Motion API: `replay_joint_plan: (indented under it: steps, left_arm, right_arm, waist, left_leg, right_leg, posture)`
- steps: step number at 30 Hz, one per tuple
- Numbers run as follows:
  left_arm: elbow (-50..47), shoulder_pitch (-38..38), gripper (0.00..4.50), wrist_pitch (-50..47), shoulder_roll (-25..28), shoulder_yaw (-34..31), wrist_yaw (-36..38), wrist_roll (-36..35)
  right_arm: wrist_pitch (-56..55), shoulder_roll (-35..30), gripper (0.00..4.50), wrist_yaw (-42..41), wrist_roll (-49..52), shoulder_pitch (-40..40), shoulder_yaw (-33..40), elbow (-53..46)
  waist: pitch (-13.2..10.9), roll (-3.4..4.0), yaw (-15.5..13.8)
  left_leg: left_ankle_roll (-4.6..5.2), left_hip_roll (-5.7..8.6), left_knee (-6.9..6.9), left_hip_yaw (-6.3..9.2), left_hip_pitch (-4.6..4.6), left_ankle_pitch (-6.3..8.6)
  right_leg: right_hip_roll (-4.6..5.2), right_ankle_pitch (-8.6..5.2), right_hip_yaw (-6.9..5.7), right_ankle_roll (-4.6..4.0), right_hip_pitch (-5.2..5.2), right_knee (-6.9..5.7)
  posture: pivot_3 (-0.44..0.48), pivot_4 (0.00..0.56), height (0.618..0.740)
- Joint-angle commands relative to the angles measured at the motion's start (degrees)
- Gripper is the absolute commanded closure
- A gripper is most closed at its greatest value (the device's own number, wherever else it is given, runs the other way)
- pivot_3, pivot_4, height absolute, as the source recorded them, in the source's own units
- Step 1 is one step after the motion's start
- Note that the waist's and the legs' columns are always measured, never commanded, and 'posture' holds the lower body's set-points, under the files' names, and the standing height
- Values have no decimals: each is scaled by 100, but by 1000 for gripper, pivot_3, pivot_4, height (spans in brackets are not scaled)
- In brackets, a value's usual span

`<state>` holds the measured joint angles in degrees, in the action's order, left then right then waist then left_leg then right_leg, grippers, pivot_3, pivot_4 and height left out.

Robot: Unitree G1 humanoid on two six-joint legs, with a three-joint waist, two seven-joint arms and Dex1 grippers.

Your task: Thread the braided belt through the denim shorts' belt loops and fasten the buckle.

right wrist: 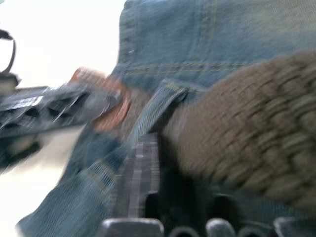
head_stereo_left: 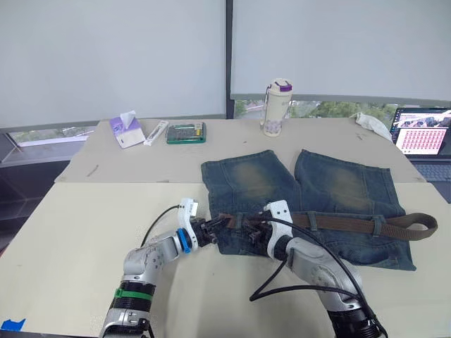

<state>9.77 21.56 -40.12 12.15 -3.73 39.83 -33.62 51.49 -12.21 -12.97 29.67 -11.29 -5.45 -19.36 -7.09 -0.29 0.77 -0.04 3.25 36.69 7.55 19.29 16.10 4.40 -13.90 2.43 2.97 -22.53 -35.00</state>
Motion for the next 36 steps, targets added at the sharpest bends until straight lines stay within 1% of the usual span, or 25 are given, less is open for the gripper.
replay_joint_plan:
  steps: [1, 2, 3, 7, 10, 13, 15, 16, 19, 22, 24, 27, 31, 33, 36]
  left_arm:
    - [7, 56, 4500, 129, 159, -185, -18, 40]
    - [58, 44, 4500, 169, 278, -236, 28, 64]
    - [91, 38, 4500, 195, 358, -267, 64, 77]
    - [184, 25, 4500, 271, 712, -402, 173, 116]
    - [190, -14, 4500, 346, 915, -452, 246, 165]
    - [349, -15, 4500, 537, 1160, -575, 263, 301]
    - [465, -5, 4500, 659, 1299, -657, 267, 365]
    - [514, -5, 4500, 715, 1353, -687, 269, 394]
    - [892, 26, 4500, 1178, 1703, -765, 223, 733]
    - [1319, 137, 4500, 1563, 1965, -803, 149, 994]
    - [1736, 275, 4500, 1940, 2145, -761, -97, 1357]
    - [2332, 509, 4500, 2424, 2322, -726, -621, 1861]
    - [2894, 784, 4500, 2746, 2404, -734, -1360, 2286]
    - [2983, 837, 4500, 2792, 2397, -720, -1433, 2361]
    - [2900, 785, 4500, 2827, 2349, -555, -1286, 2492]
  right_arm:
    - [425, 101, 1755, -221, 827, 139, 577, -530]
    - [628, 44, 1426, -378, 1314, 251, 855, -739]
    - [773, -8, 1426, -472, 1646, 320, 1042, -873]
    - [1216, -744, 1426, -962, 2991, 632, 1925, -1341]
    - [1018, -1300, 1426, -1263, 3386, 879, 2522, -1412]
    - [407, -1789, 1426, -1361, 2920, 1081, 3192, -1115]
    - [47, -2137, 1426, -1496, 2516, 1272, 3474, -840]
    - [-134, -2294, 1426, -1585, 2297, 1378, 3554, -732]
    - [-1324, -3177, 1426, -1979, 847, 1894, 3701, 140]
    - [-2047, -3617, 1426, -2374, 229, 2092, 3734, 734]
    - [-2341, -3849, 1426, -2560, -88, 2126, 3714, 1120]
    - [-2582, -4052, 1426, -2713, -403, 2030, 3654, 1565]
    - [-2525, -4086, 1426, -2837, -411, 1687, 3643, 1863]
    - [-2350, -4088, 1426, -2890, -339, 1458, 3615, 1950]
    - [-1929, -4132, 1426, -3132, -123, 1056, 3452, 2064]
  waist:
    - [-4, 2, -1]
    - [-6, 3, -2]
    - [-7, 4, -2]
    - [-22, 4, 6]
    - [-28, 1, 1]
    - [-31, -4, 1]
    - [-32, -6, -3]
    - [-33, -6, -9]
    - [-35, -10, -17]
    - [-39, -15, -5]
    - [-44, -21, 8]
    - [-50, -28, 11]
    - [-53, -30, 7]
    - [-53, -27, 7]
    - [-51, -23, 8]
  left_leg:
    - [0, -1, -2, 0, 2, 0]
    - [0, -1, -4, 0, 2, 0]
    - [0, -1, -4, 0, 4, 0]
    - [1, -2, -9, -1, 4, 0]
    - [1, -3, -11, -1, 3, 0]
    - [1, -4, -13, -3, 3, 0]
    - [1, -6, -14, -7, 3, 0]
    - [1, -6, -17, -7, 3, 0]
    - [0, -5, -19, -12, 3, 0]
    - [0, -3, -21, -23, 0, 0]
    - [0, -8, -29, -26, -3, 0]
    - [-2, -9, -32, -26, -8, -2]
    - [-3, -11, -37, -24, -11, -2]
    - [-4, -9, -37, -25, -10, -3]
    - [-4, -10, -37, -25, -11, -3]
  right_leg:
    - [1, 6, 1, -9, -3, 0]
    - [0, 14, 1, -24, -4, 0]
    - [1, 19, 1, -32, -7, 0]
    - [0, 18, 1, -31, -8, 2]
    - [0, -4, -1, 5, -4, 4]
    - [0, -5, -2, 7, -3, 5]
    - [1, -6, 0, 9, -2, 6]
    - [1, -6, 0, 9, -2, 6]
    - [2, -7, 0, 10, -1, 8]
    - [2, -8, 1, 12, 0, 9]
    - [1, -8, 3, 12, 2, 9]
    - [0, -8, 4, 11, 6, 8]
    - [4, -6, 10, 7, 4, 8]
    - [5, -5, 13, 6, 4, 8]
    - [4, 0, 13, -1, 3, 5]
  posture:
    - [0, 150, 740]
    - [0, 150, 740]
    - [0, 150, 740]
    - [0, 150, 740]
    - [0, 150, 740]
    - [0, 150, 740]
    - [0, 150, 740]
    - [0, 150, 740]
    - [0, 150, 740]
    - [0, 150, 740]
    - [0, 150, 740]
    - [0, 150, 740]
    - [0, 150, 740]
    - [0, 150, 740]
    - [0, 150, 740]
